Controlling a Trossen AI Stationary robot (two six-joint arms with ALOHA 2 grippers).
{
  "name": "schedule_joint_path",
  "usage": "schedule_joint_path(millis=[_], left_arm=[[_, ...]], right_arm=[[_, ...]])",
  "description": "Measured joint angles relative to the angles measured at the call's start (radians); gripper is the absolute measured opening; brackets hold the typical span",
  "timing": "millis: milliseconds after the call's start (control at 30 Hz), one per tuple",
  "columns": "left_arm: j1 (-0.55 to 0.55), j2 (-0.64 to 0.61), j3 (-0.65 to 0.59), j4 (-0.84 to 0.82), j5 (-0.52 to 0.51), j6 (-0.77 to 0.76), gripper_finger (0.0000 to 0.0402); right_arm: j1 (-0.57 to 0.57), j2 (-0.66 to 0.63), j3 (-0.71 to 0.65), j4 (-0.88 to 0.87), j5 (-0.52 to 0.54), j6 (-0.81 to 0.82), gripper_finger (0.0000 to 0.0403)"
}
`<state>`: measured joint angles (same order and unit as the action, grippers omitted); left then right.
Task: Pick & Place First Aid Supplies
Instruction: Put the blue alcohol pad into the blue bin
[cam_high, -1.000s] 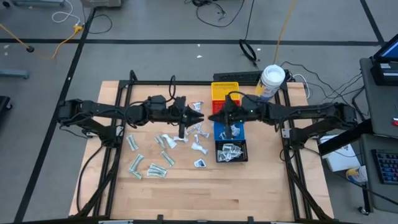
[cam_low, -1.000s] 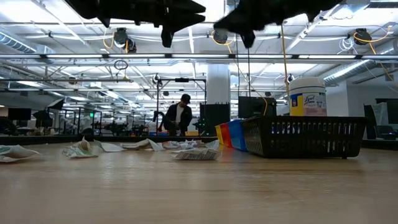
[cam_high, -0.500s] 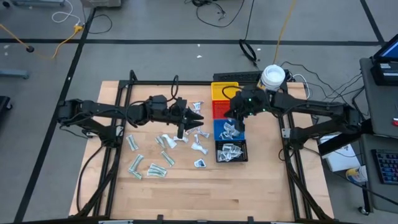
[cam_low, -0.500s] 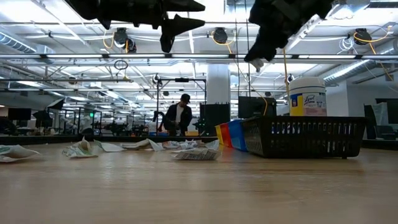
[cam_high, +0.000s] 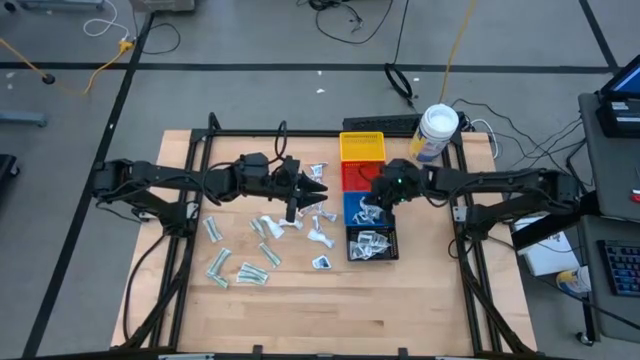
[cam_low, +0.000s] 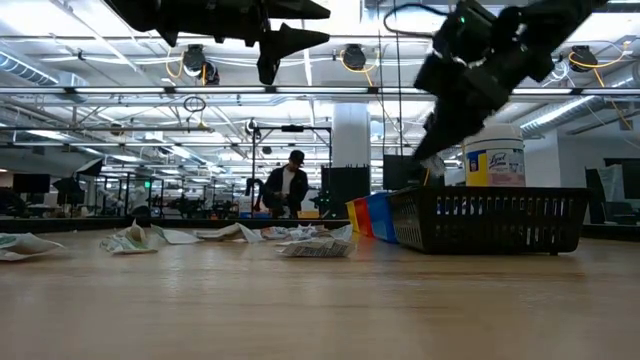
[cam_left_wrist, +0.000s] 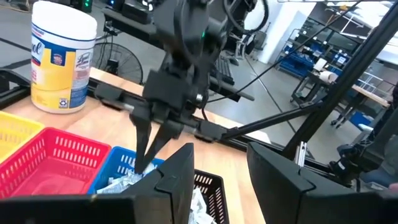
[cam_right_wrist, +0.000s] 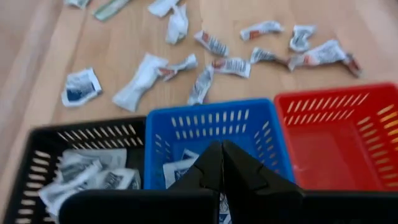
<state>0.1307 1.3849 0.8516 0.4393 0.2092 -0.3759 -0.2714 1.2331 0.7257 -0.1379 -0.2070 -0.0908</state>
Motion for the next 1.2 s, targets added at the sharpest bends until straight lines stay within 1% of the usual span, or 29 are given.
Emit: schedule_joint_path(millis=[167, 300, 433, 700, 833, 933, 1067, 1133, 1200], left_arm=[[0.0, 0.0, 0.0, -0.001, 0.0, 0.0, 0.0154], [0.0, 0.0, 0.0, -0.002, -0.001, 0.0, 0.0154], [0.0, 0.0, 0.0, -0.002, -0.001, 0.0, 0.0154], [0.0, 0.0, -0.001, -0.021, -0.001, 0.0, 0.0154], [0.0, 0.001, -0.001, -0.047, -0.001, -0.002, 0.0154], [0.0, 0.001, -0.001, -0.063, -0.001, -0.001, 0.0154], [0.0, 0.001, -0.001, -0.064, -0.001, 0.003, 0.0154], [0.0, 0.001, -0.001, -0.066, -0.001, 0.001, 0.0154], [-0.002, 0.001, 0.0, -0.09, -0.001, 0.008, 0.0154]], right_arm=[[0.001, 0.0, -0.113, 0.109, 0.0, -0.01, 0.0004], [0.009, 0.0, -0.149, 0.134, -0.005, -0.065, 0.0027], [0.018, 0.0, -0.149, 0.161, -0.01, -0.042, 0.0068], [0.018, 0.0, -0.149, 0.277, -0.007, 0.005, 0.0174], [0.019, 0.0, -0.149, 0.407, -0.008, 0.087, 0.0207], [0.033, 0.0, -0.149, 0.545, -0.006, 0.152, 0.0217], [0.083, -0.001, -0.148, 0.709, -0.003, 0.192, 0.0219], [0.107, -0.001, -0.147, 0.735, -0.001, 0.212, 0.0217], [0.132, -0.001, -0.147, 0.726, 0.032, 0.223, 0.0214]])
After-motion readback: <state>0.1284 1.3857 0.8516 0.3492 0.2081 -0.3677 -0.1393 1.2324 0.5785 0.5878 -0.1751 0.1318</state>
